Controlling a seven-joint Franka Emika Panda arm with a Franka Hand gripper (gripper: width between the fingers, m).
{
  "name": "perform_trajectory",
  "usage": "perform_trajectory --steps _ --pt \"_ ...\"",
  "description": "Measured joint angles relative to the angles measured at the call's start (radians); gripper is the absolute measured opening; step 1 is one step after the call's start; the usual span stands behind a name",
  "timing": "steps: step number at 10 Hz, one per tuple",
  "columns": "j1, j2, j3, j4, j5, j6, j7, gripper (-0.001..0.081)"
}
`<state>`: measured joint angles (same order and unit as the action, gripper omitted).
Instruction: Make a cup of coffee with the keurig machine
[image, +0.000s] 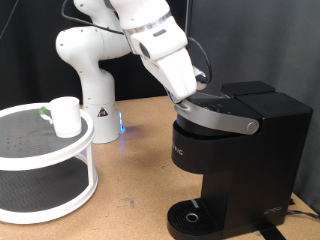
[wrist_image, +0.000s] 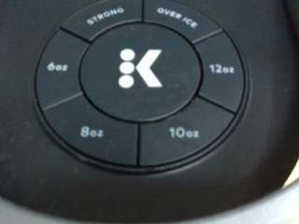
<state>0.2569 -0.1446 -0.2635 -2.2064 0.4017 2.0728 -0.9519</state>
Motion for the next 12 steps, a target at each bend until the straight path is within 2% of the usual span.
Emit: perform_trajectory --steps 6,10,12 --pt "-0.001 0.022 -0.014 -0.01 0.029 0.013 -0.029 0.0001" --pt "-0.001 0.064 -0.017 -0.041 0.04 0.079 -0.049 0.0001" --pt "-0.001 0.064 -0.019 -0.041 0.053 0.079 -0.055 0.0001"
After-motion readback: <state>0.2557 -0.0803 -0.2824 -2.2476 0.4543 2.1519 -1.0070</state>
